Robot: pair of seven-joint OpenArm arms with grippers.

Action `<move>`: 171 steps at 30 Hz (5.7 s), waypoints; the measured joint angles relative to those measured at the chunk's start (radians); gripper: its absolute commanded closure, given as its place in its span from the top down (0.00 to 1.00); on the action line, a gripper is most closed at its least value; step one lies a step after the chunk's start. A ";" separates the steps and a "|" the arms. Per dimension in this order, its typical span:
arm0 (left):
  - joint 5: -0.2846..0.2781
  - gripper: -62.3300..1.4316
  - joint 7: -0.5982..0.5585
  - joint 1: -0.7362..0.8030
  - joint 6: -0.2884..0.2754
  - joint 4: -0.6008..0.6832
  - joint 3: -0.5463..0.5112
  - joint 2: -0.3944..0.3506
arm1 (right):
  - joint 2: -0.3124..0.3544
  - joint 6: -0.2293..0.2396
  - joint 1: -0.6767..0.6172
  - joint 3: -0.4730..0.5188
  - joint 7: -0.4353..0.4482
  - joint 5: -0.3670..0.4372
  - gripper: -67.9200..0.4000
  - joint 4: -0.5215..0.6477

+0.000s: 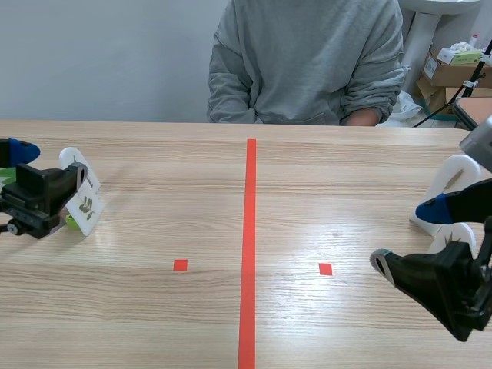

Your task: Do the leaf sorting experiment

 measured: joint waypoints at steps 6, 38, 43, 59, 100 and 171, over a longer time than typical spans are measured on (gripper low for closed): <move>-0.042 0.74 -0.005 0.164 -0.059 0.195 0.000 -0.013 | 0.000 0.000 0.000 0.000 0.000 0.025 0.82 0.000; -0.175 0.80 0.047 0.344 -0.197 0.237 0.000 -0.050 | 0.000 0.000 -0.063 0.051 -0.018 0.106 0.86 0.000; -0.175 0.80 0.047 0.344 -0.196 0.237 0.000 -0.050 | 0.000 0.000 -0.063 0.051 -0.010 0.106 0.86 0.000; -0.174 0.80 0.047 0.344 -0.196 0.237 0.000 -0.050 | 0.000 0.000 -0.063 0.051 -0.008 0.106 0.86 0.000; -0.174 0.80 0.047 0.344 -0.196 0.237 0.000 -0.050 | 0.000 0.000 -0.063 0.051 -0.008 0.106 0.86 0.000; -0.106 0.80 0.048 0.344 -0.195 0.237 0.000 -0.008 | -0.206 0.000 1.066 -0.900 0.117 -0.315 0.86 -0.957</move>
